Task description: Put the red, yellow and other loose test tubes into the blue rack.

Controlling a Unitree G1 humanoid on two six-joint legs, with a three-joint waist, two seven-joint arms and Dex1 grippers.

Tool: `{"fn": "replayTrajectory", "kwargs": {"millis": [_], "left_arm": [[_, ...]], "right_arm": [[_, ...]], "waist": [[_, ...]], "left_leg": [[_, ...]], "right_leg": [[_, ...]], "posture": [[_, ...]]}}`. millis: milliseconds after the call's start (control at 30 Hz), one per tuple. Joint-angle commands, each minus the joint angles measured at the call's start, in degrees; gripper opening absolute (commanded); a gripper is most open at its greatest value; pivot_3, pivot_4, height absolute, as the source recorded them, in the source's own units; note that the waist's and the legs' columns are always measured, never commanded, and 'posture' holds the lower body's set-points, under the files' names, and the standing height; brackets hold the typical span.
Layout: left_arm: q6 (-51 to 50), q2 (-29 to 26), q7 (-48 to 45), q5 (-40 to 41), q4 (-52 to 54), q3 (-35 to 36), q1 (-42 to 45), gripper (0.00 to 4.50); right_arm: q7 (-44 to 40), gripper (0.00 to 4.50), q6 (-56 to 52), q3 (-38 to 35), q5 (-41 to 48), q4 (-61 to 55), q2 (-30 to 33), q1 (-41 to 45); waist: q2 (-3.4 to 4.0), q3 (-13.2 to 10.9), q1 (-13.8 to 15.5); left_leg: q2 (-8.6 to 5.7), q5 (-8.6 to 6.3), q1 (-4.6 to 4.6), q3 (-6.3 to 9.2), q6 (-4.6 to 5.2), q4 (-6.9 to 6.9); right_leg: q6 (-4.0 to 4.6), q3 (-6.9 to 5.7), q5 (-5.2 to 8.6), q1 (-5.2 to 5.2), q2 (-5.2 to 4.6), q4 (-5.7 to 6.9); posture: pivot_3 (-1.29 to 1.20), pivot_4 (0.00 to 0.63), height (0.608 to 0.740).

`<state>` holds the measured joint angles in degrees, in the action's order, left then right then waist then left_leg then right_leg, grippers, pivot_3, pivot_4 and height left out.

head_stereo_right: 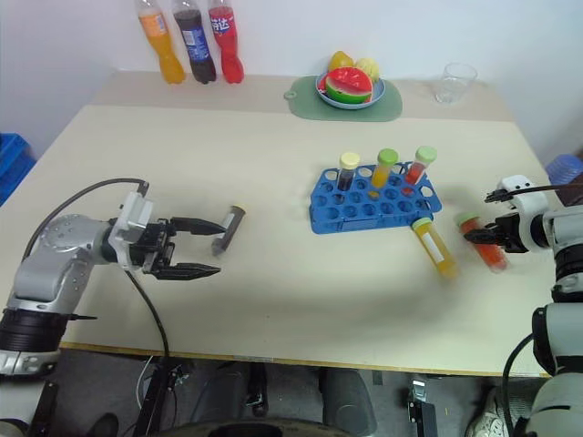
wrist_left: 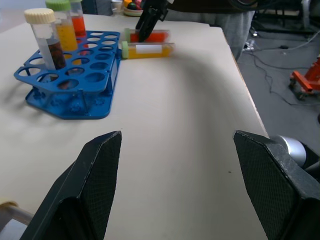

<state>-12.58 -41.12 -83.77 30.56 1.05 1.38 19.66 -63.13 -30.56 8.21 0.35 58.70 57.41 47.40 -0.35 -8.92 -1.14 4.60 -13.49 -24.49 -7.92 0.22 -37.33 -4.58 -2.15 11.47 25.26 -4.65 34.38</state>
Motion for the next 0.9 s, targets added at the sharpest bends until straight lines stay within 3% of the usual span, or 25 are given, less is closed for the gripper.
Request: {"fn": "replayTrajectory", "kwargs": {"millis": [33,267,433,533,667,900], "left_arm": [[0.77,0.05,1.29,0.47,1.2,1.41,0.19,3.69],[3.5,3.28,3.06,-2.16,-2.49,-1.14,3.0,3.69],[5.99,6.72,4.46,-4.76,-6.65,-3.03,6.14,3.69],[8.22,9.19,6.16,-6.56,-8.91,-3.76,7.35,3.69],[9.15,10.75,6.13,-7.4,-10.75,-4.73,8.52,3.69],[10.16,12.83,6.02,-7.93,-14.37,-5.16,10.72,3.69]], "right_arm": [[-1.02,1.62,0.83,-1.38,-0.55,-0.91,1.09,0.72],[-0.06,1.62,-3.03,-9.2,4.14,-18.1,5.2,-9.71],[5.0,1.62,-9.92,-25.05,12.16,-42.43,3.89,-23.92],[9.97,1.62,-9.27,-35.17,16.69,-57.38,-1.84,-30.54],[17.36,1.62,-8.35,-42.09,21.1,-70.41,-10.64,-33.84],[31.33,1.62,10.3,-41.7,19.53,-75.93,-29.25,-35.24]], "waist": [[0.0,0.0,0.01],[0.02,0.0,0.56],[0.03,0.01,0.56],[0.03,0.01,0.29],[0.03,0.01,0.36],[0.0,0.02,0.47]], "left_leg": [[0.0,0.0,0.0,-0.01,0.0,0.0],[0.0,0.0,-0.01,-0.04,0.0,0.0],[-0.01,0.0,0.0,-0.05,-0.01,-0.02],[0.01,0.0,0.03,-0.02,-0.01,-0.04],[0.01,0.0,0.05,0.03,-0.01,-0.03],[-0.01,0.01,0.02,0.07,-0.01,-0.04]], "right_leg": [[0.0,0.0,0.0,0.0,0.0,0.0],[-0.01,0.0,-0.01,0.0,-0.02,0.01],[-0.04,0.0,-0.02,0.0,-0.03,0.04],[-0.22,-0.01,-0.12,0.01,-0.01,0.12],[-0.23,-0.02,-0.12,0.0,0.03,0.18],[-0.15,-0.04,-0.05,-0.03,0.02,0.17]], "posture": [[0.0,0.15,0.74],[0.0,0.15,0.74],[0.0,0.15,0.74],[0.0,0.15,0.74],[0.0,0.15,0.74],[0.0,0.15,0.74]]}}
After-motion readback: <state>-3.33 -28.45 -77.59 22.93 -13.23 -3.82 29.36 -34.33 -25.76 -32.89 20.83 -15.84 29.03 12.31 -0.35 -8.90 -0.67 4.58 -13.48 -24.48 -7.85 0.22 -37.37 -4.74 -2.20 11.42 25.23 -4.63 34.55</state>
